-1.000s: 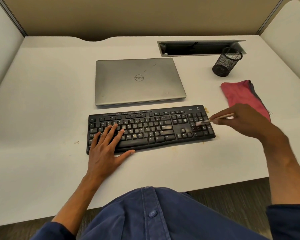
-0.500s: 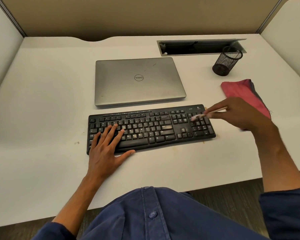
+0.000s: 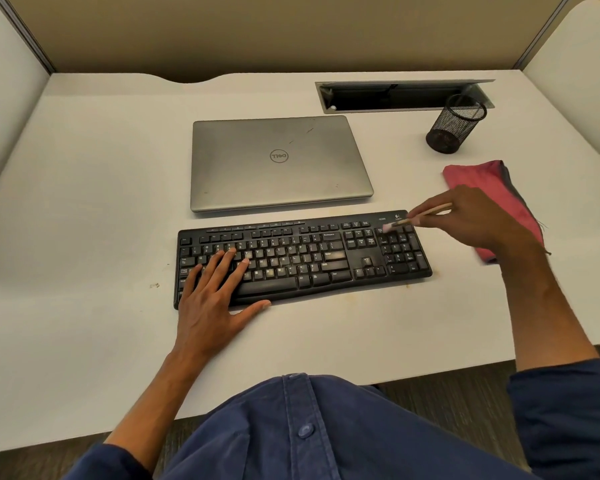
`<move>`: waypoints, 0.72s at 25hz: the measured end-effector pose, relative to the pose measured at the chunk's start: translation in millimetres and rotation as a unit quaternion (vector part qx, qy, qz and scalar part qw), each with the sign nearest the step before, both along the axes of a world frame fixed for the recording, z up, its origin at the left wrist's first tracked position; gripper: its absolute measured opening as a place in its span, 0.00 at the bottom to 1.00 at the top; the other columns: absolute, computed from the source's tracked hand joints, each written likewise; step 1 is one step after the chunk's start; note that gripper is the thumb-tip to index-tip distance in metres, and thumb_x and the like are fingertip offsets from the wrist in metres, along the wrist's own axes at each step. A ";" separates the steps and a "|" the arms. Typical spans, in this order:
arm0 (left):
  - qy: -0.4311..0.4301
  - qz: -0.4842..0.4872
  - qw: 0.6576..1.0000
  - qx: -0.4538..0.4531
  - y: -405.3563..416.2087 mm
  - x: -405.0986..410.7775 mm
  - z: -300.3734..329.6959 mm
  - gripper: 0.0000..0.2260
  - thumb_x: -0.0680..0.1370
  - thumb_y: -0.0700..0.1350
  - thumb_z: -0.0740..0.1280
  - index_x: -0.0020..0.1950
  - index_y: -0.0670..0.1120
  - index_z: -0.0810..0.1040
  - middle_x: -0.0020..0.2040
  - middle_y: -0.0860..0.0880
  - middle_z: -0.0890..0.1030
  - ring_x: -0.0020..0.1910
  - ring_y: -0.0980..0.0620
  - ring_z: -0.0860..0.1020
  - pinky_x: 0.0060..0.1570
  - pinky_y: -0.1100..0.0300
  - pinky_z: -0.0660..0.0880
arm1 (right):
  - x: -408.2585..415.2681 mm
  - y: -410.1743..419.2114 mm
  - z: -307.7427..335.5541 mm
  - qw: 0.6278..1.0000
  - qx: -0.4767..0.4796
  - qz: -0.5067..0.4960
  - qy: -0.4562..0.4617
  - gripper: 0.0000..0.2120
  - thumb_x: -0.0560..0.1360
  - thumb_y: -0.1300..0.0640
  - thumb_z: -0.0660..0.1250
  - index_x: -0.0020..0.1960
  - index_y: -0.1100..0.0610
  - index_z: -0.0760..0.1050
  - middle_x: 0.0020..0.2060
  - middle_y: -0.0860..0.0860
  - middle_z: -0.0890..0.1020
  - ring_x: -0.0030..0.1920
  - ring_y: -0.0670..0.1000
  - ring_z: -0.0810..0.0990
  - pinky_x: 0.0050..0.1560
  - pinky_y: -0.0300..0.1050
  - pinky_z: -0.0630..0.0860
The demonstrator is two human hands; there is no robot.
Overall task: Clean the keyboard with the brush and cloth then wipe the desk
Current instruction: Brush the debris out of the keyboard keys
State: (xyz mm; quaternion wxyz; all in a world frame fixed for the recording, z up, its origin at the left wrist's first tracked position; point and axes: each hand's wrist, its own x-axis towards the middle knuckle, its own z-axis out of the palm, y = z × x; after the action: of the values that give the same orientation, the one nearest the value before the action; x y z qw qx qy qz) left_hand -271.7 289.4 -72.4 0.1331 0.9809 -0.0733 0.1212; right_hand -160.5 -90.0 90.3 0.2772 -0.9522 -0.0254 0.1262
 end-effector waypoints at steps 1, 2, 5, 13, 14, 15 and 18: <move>0.000 0.000 1.000 0.000 -0.1 -0.1 0.4 0.36 0.75 0.72 0.57 0.75 0.50 0.71 0.77 0.48 0.66 0.77 0.47 0.63 0.76 0.47 0.56 | 0.2 4.0 -2.5 1.000 0.014 0.008 0.010 0.04 0.74 0.58 0.74 0.47 0.51 0.85 0.35 0.46 0.84 0.38 0.43 0.80 0.34 0.36 0.68; 0.002 0.000 1.000 0.000 0.0 -0.2 0.5 0.36 0.75 0.72 0.57 0.75 0.50 0.71 0.78 0.48 0.66 0.77 0.47 0.63 0.76 0.47 0.56 | 2.1 3.9 -5.7 1.000 0.008 0.006 0.016 0.04 0.74 0.58 0.74 0.47 0.51 0.86 0.36 0.47 0.85 0.39 0.45 0.80 0.35 0.39 0.68; 0.005 0.001 1.000 -0.003 -0.7 -0.3 0.5 0.36 0.75 0.72 0.57 0.75 0.50 0.71 0.78 0.48 0.66 0.77 0.47 0.63 0.75 0.46 0.57 | 10.2 -6.1 -8.7 0.994 -0.100 -0.040 0.004 0.05 0.73 0.56 0.72 0.47 0.50 0.86 0.34 0.47 0.83 0.37 0.49 0.77 0.34 0.43 0.67; 0.012 -0.001 1.000 -0.011 2.0 -3.3 5.4 0.38 0.76 0.73 0.54 0.76 0.48 0.69 0.78 0.47 0.66 0.77 0.47 0.64 0.75 0.46 0.58 | 2.9 33.0 -10.5 0.998 -0.026 0.010 -0.054 0.04 0.73 0.51 0.71 0.46 0.46 0.86 0.43 0.46 0.87 0.47 0.50 0.83 0.51 0.50 0.79; 0.010 0.008 1.000 -0.010 5.4 -5.5 6.5 0.39 0.76 0.73 0.55 0.76 0.47 0.68 0.78 0.46 0.65 0.77 0.46 0.64 0.75 0.45 0.58 | 1.6 43.3 -12.6 0.998 -0.008 0.025 -0.052 0.04 0.73 0.50 0.72 0.46 0.45 0.86 0.42 0.45 0.87 0.47 0.49 0.83 0.53 0.51 0.79; 0.008 0.024 1.000 -0.006 10.2 -8.2 7.7 0.40 0.75 0.73 0.56 0.77 0.46 0.68 0.78 0.45 0.65 0.77 0.45 0.63 0.75 0.45 0.57 | 0.3 54.7 -15.3 0.998 0.012 0.042 -0.047 0.04 0.73 0.49 0.73 0.46 0.45 0.86 0.42 0.44 0.87 0.47 0.48 0.83 0.54 0.50 0.78; 0.022 0.104 0.994 -0.001 31.3 -16.2 11.2 0.49 0.69 0.76 0.57 0.78 0.43 0.63 0.78 0.42 0.63 0.77 0.43 0.62 0.76 0.45 0.53 | -1.7 93.6 -22.1 0.994 0.041 0.098 -0.034 0.07 0.73 0.47 0.73 0.50 0.46 0.85 0.44 0.44 0.87 0.48 0.46 0.82 0.52 0.44 0.76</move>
State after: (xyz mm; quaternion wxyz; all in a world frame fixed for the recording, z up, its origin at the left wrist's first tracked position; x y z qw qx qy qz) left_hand -287.9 320.7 -61.2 0.1227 0.9855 0.0327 0.1127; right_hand -162.3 3.7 68.2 0.3017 -0.9365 -0.1331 0.1193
